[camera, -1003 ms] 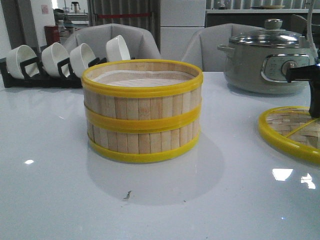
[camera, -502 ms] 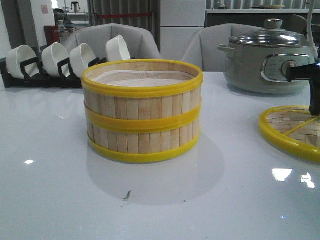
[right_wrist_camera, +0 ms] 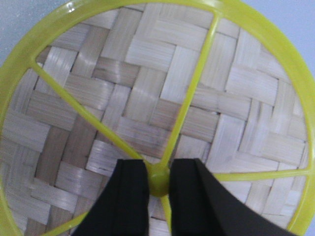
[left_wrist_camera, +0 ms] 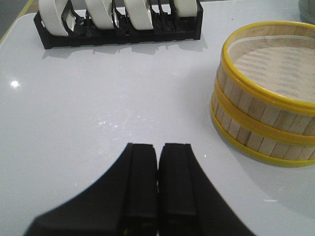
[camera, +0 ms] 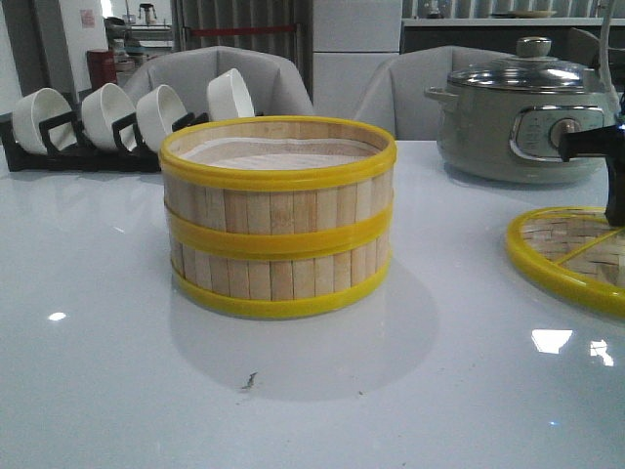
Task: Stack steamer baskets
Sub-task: 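Lift the lid with the right gripper and carry it over the stack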
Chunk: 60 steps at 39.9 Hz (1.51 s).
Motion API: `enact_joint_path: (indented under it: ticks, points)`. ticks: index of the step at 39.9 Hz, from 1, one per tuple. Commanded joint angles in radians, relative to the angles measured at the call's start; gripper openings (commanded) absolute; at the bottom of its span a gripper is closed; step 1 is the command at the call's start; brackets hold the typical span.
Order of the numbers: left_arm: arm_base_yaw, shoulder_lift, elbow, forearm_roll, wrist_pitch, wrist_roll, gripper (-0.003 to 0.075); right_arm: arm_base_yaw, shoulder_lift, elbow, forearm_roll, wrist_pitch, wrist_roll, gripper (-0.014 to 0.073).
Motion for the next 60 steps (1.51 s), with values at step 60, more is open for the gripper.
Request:
enact_joint_path:
  ticks: [60]
  points:
    - [0.001, -0.002, -0.028, -0.002, -0.077, -0.009, 0.0086, 0.53, -0.061, -0.696, 0.044, 0.24, -0.01, 0.003]
